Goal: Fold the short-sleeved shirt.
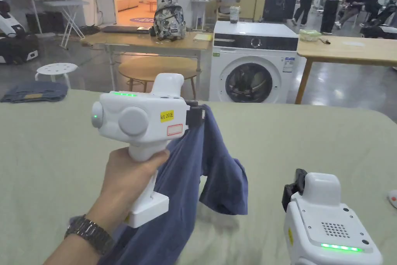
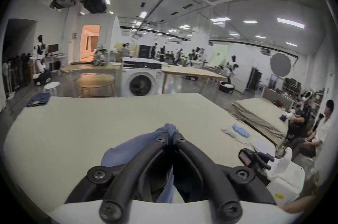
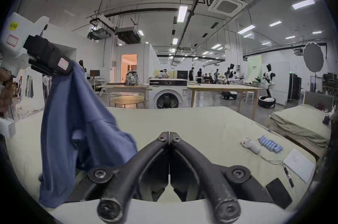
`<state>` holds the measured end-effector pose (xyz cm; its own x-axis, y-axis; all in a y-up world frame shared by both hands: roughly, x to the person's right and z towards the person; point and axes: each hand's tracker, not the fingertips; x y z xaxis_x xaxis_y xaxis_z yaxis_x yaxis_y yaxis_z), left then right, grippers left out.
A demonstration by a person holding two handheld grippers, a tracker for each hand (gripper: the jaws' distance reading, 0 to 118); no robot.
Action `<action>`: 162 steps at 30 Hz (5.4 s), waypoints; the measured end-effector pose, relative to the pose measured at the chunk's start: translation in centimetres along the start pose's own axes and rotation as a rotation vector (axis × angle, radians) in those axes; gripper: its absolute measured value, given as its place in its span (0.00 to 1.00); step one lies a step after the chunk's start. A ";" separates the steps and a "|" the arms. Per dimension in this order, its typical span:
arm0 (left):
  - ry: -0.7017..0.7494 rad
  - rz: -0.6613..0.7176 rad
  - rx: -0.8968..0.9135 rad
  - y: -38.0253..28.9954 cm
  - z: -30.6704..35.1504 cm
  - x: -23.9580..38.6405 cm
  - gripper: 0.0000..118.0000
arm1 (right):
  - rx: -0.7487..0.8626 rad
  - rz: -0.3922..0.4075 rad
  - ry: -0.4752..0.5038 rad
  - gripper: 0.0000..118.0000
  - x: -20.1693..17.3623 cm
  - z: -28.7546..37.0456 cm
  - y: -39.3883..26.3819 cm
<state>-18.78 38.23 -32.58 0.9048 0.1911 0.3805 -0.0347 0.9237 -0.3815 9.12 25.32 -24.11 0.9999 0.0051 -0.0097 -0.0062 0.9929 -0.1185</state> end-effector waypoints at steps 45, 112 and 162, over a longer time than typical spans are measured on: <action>0.338 0.175 -0.191 -16.5 5.8 -11.6 0.00 | -0.109 0.016 0.061 0.00 -1.7 -1.2 -2.0; 0.380 0.170 -0.417 -20.1 3.4 -15.2 0.00 | -0.801 -0.048 -0.001 0.44 8.3 -10.9 -13.2; 0.600 0.073 0.004 12.1 11.1 -23.4 0.00 | -0.025 0.118 -0.136 0.02 8.3 -14.2 24.2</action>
<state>-45.07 48.64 -36.75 0.9816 0.0343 -0.1881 -0.1059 0.9167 -0.3854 17.17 47.75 -41.12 0.9842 0.1392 0.1090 -0.1223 0.9812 -0.1490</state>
